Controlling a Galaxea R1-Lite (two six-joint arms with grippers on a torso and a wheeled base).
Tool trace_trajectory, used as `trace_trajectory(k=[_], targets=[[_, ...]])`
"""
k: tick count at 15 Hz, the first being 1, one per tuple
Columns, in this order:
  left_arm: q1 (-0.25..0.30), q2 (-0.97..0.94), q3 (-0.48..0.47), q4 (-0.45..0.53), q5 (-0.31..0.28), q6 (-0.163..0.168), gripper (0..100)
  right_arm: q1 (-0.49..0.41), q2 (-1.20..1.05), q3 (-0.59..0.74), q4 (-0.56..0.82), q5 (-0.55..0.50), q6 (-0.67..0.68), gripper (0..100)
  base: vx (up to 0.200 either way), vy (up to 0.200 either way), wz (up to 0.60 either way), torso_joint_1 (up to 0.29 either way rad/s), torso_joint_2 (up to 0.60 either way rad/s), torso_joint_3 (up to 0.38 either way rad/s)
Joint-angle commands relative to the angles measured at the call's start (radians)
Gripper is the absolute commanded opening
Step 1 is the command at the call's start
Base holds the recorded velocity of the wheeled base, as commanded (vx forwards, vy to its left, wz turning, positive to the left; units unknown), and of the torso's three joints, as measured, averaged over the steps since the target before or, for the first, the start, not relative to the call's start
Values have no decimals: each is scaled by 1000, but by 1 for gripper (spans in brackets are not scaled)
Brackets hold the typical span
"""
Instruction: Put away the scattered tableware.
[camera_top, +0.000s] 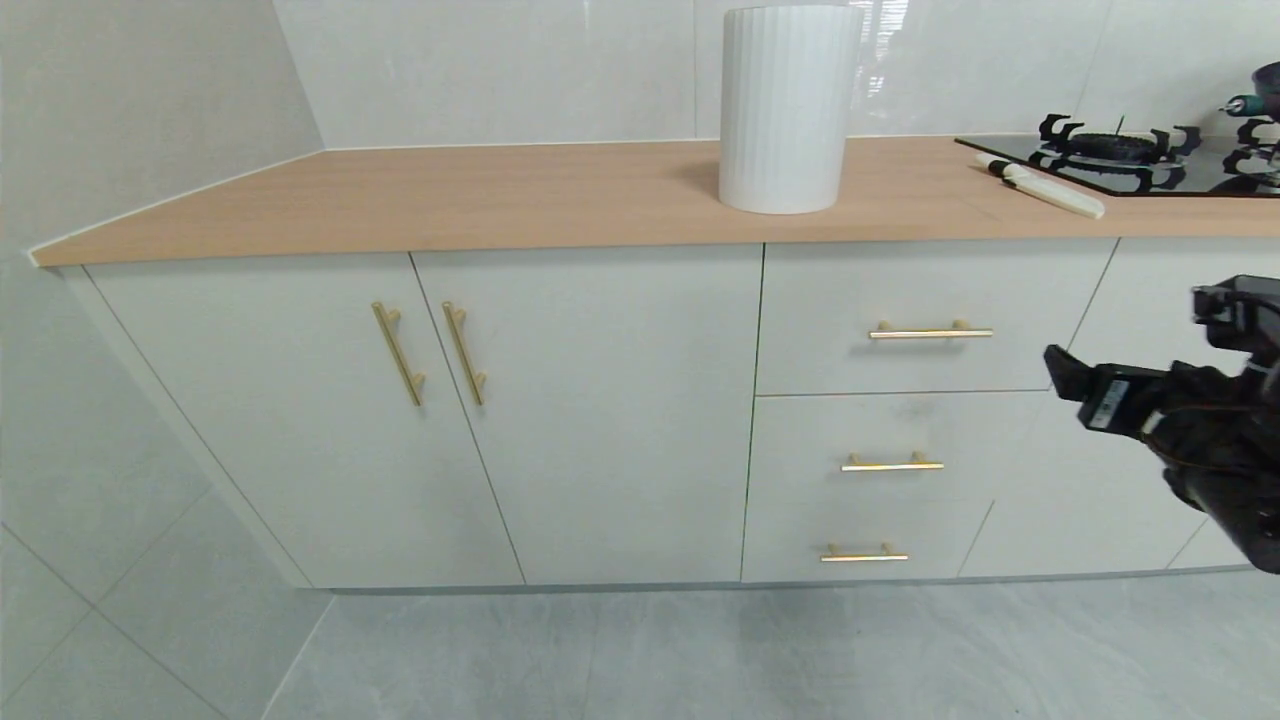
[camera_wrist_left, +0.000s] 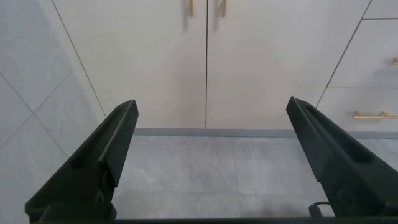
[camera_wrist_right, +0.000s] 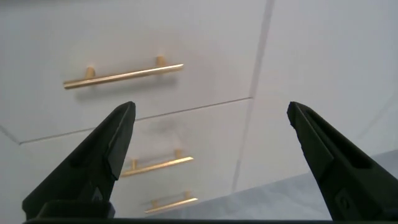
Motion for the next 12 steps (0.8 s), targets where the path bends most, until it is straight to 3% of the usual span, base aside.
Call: trace_trajectory(k=[1, 6, 8, 12], targets=[[0, 0, 0, 0, 0, 0, 100, 1, -375, 228, 1, -20, -99, 100, 0, 0, 0, 0, 0, 0], [0, 0, 0, 0, 0, -2, 100, -56, -716, 372, 58, -121, -207, 100, 0, 0, 0, 0, 0, 0], [0, 0, 0, 0, 0, 0, 100, -183, -966, 442, 214, -115, -216, 100, 0, 0, 0, 0, 0, 0], [0, 0, 0, 0, 0, -2, 100, -205, -1480, 384, 788, -44, -219, 100, 0, 0, 0, 0, 0, 0]])
